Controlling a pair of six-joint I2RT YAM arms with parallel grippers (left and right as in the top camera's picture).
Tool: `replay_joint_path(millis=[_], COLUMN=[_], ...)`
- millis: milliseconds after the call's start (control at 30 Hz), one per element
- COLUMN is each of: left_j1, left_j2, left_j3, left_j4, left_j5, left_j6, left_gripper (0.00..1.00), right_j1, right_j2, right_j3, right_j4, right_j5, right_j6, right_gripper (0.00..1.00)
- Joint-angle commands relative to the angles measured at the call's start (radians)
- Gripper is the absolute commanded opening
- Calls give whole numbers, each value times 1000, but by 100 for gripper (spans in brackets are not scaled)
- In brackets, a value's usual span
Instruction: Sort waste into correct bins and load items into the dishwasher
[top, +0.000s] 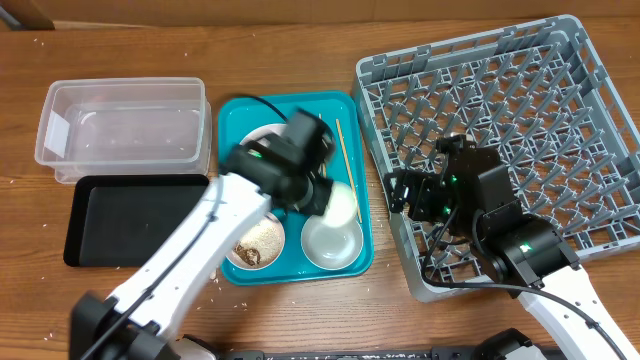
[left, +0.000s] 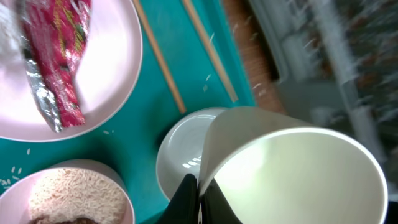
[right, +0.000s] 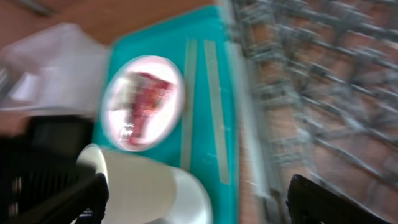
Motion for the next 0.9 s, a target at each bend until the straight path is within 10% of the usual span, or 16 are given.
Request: replay_joint_path(millis=[0, 233, 700, 867], left_j1=[223, 544, 505, 487], left_j2=[-51, -20, -20, -20], left_j3=[87, 85, 85, 85], left_j4=[-14, -212, -273, -291], left_j5=[433, 1059, 1079, 1073], left_j6=[63, 238, 240, 237], left_gripper=[4, 4, 4, 4], right_j1=[4, 4, 78, 82], right_j2=[-5, 8, 141, 142], right_j3=[18, 18, 18, 18], right_j4=[111, 452, 754, 832], right_j5=[-237, -550, -837, -833], right_j6=[-41, -59, -50, -28], right_gripper=[93, 93, 76, 86])
